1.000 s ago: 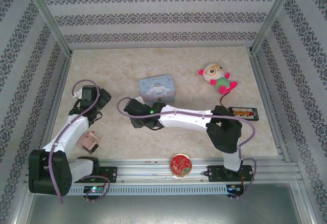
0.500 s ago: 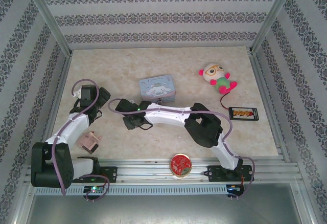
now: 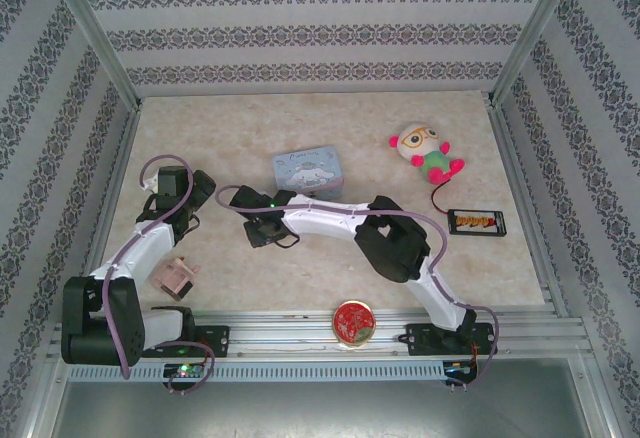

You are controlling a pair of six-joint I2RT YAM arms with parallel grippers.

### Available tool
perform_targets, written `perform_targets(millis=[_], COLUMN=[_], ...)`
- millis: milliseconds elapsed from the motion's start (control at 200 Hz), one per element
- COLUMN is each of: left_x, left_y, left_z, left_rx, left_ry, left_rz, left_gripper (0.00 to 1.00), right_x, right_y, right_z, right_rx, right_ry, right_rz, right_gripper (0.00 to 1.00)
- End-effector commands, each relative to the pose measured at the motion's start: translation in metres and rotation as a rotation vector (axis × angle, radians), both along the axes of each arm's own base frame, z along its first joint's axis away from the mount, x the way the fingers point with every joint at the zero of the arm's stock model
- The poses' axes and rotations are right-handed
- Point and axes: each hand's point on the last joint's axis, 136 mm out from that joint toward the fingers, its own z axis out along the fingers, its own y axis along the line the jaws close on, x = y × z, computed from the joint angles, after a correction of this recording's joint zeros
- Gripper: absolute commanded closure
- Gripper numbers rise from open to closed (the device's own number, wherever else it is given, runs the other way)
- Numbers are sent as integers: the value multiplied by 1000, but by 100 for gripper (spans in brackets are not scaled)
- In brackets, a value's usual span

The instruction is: Unlock the padlock with the key

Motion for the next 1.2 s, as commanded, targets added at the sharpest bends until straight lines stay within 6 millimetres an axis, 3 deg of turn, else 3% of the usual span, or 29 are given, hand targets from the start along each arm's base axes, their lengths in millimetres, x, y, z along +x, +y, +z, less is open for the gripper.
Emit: perform_targets(millis=[0,510,605,760,989,1194], left_x=[1,2,2,4,9,11], left_y=[4,4,4,1,-5,-11], left_z=[-3,-8,-7,-3,9,28], left_rx=[-7,-26,-28,-31,-32,-34], left_ry=[-10,-7,-11,-23,-66,-138], left_rz=[14,16,12,-10,-61,-99], left_gripper=[1,1,1,1,1,1], right_x=[-2,-10,-13,-14,-9,4], right_y=[6,-2,-4,-13,-27,-52], right_z=[-4,-15,-15,-12,8,37], right_rx=[8,-38,-39,-42,19,90], right_ry=[27,52,63,65,5,-110], right_rz=[0,19,22,14,26,47], right_gripper=[61,75,81,100,100,100])
